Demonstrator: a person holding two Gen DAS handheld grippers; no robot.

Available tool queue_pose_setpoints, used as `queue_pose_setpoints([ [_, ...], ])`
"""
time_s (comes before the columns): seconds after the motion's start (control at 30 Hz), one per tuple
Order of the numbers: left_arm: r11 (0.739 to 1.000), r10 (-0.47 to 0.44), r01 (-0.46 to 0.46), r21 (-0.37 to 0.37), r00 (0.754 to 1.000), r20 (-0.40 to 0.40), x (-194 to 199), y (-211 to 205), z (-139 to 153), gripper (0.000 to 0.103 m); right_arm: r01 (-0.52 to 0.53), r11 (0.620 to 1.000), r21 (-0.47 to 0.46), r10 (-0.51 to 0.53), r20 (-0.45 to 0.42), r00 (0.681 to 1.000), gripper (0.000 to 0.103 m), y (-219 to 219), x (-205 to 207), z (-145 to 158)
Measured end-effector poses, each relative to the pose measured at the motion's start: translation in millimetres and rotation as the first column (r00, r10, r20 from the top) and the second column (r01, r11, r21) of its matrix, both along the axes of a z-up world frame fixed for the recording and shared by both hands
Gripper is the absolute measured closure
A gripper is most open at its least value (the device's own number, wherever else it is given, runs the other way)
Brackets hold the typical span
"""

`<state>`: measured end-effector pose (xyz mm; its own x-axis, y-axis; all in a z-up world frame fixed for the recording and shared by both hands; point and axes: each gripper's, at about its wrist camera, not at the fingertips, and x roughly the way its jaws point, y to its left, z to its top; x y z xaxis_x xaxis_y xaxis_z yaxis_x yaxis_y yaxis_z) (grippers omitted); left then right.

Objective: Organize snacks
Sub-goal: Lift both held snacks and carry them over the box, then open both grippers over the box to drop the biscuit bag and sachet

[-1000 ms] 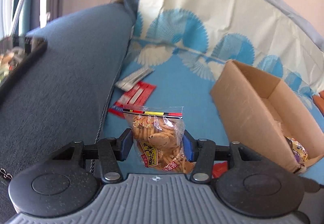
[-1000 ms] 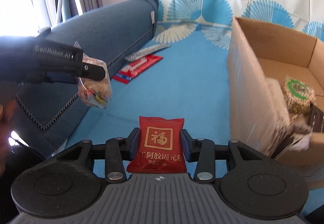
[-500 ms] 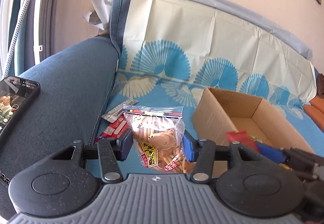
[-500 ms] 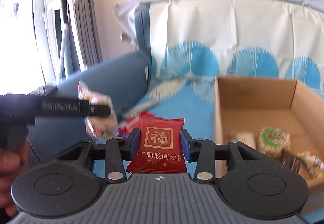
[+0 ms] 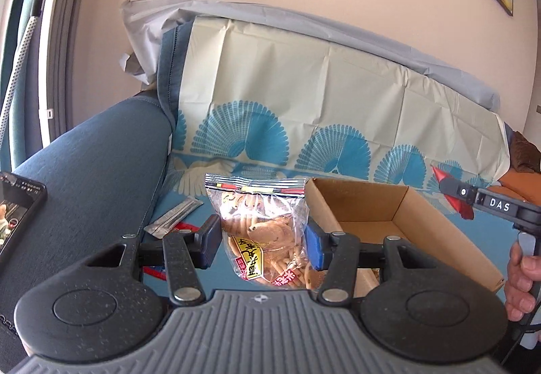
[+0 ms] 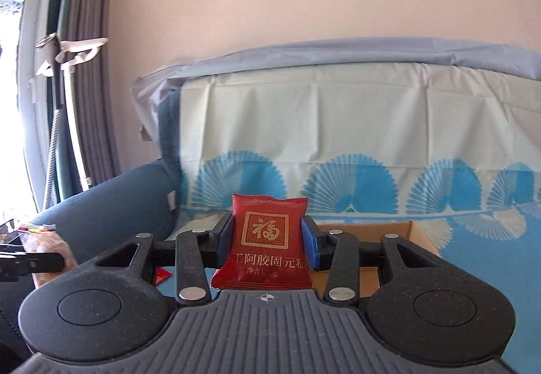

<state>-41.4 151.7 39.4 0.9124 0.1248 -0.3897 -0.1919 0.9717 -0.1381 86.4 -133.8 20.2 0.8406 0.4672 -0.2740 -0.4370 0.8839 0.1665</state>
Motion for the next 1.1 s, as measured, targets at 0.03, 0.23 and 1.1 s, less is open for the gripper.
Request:
queue_pose_setpoints([
  [0.03,1.000,-0.010,0.010,0.010,1.000,0.007,3,-5,3,0.047,0.024,1.000,0.003,-0.023,-0.019,1.000,0.059,-6,3,-2],
  [0.23,0.995,-0.102,0.102,-0.010,0.993,0.058,44,-48,16,0.047,0.082,0.996,0.036,-0.083,0.037,0.996,0.059,-33,-3,5],
  [1.1,0.960,-0.279,0.278,-0.034,0.960,-0.022,138,-127,-32,0.047,0.199,0.974,-0.106,-0.194,0.057,0.979,0.059,-40,11,-2],
])
